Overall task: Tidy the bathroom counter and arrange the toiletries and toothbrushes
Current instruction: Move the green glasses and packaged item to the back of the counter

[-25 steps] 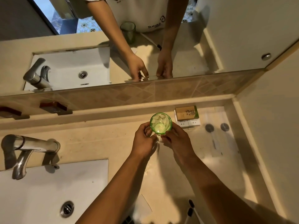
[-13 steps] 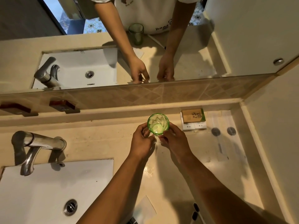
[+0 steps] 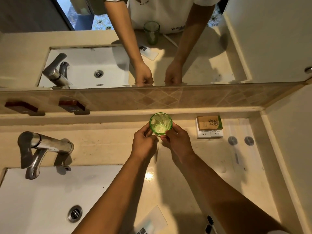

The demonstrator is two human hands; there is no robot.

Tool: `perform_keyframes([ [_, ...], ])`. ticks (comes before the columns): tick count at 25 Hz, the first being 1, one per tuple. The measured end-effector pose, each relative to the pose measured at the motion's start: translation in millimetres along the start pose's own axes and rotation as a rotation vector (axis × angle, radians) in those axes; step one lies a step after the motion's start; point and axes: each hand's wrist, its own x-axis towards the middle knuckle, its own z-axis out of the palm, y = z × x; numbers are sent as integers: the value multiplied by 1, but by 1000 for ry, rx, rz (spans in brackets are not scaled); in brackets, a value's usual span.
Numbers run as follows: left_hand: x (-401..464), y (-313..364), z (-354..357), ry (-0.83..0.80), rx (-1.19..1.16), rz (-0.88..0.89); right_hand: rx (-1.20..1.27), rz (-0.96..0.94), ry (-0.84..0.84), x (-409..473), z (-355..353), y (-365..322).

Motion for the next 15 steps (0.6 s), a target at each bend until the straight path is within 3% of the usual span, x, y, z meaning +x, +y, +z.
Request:
perform_keyframes([
  [10, -28, -20, -23, 94, 44, -115, 210, 157, 55, -35, -15, 19],
  [15, -104, -55, -67, 46, 175, -141, -22, 203, -29, -110, -50, 60],
])
